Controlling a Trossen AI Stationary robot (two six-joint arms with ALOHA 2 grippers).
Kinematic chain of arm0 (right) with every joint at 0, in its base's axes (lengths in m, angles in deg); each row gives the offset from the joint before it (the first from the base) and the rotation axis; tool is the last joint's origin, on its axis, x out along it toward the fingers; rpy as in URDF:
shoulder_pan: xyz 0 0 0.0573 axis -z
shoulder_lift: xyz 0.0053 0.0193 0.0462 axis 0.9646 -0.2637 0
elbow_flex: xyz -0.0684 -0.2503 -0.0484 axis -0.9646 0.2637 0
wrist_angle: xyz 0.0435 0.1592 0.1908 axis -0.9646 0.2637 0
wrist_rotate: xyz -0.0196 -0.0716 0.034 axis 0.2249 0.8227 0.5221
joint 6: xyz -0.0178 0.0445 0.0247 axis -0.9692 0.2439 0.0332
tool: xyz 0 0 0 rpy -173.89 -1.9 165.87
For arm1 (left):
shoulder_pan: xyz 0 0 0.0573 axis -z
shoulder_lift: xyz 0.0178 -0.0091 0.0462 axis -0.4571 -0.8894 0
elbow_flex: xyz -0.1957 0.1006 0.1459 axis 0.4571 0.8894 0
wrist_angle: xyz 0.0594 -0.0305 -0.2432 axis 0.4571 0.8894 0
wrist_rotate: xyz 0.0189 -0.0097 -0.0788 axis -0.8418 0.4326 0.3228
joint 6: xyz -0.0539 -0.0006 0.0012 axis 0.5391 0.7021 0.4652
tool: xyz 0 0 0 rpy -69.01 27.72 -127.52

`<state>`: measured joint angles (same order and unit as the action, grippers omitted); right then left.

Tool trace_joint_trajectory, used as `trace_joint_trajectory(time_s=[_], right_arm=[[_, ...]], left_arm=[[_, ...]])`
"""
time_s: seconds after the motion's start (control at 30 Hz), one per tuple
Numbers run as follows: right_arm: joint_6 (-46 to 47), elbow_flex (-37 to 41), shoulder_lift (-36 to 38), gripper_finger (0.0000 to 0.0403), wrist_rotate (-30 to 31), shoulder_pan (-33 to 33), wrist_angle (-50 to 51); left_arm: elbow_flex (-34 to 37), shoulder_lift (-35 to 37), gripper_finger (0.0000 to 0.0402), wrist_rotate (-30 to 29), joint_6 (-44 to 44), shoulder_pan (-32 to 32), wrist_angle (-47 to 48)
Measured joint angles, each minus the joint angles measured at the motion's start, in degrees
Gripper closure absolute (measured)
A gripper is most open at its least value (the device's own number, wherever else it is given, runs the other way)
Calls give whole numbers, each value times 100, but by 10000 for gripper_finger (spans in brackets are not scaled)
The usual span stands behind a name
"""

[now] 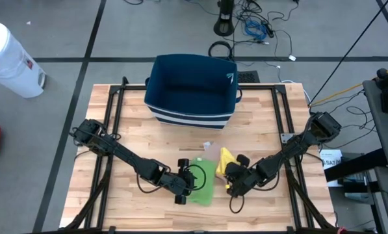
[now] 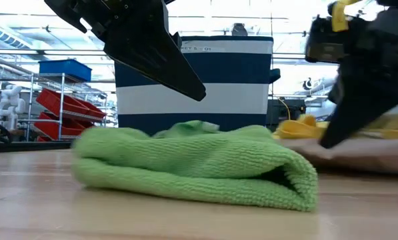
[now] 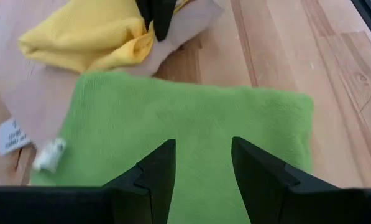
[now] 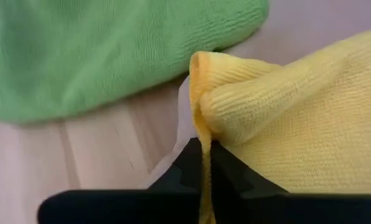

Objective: Fold towel
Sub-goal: Adjust the stacked towels

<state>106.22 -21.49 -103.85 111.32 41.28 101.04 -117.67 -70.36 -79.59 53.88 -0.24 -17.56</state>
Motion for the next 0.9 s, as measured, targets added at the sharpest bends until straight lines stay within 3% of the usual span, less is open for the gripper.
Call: trace_joint_trajectory(time_s=[0.13, 0.27, 0.37, 0.57, 0.67, 0.77, 0.9], right_arm=[[-108, -2, 0, 397, 58, 122, -552], [-681, 0, 3, 366, -19, 124, -1162], [-1077, -2, 4, 321, -308, 120, -1541], [-1488, -2, 9, 191, -327, 122, -1573], [-1600, -2, 178, 146, -411, 121, -1499], [-1813, -7, 475, 137, -394, 116, -1340], [-2323, -20, 934, 161, -284, 3, -831]], left_arm=[[0, 0, 239, 0, 2, 0, 49], [0, 0, 239, 2, 2, 0, 136], [0, 0, 239, 1, 0, 0, 149], [0, 0, 239, 2, 15, -11, 146], [0, 0, 239, 2, 37, -11, 146], [0, 0, 239, 2, 56, -9, 145], [0, 0, 239, 2, 76, -9, 138]])
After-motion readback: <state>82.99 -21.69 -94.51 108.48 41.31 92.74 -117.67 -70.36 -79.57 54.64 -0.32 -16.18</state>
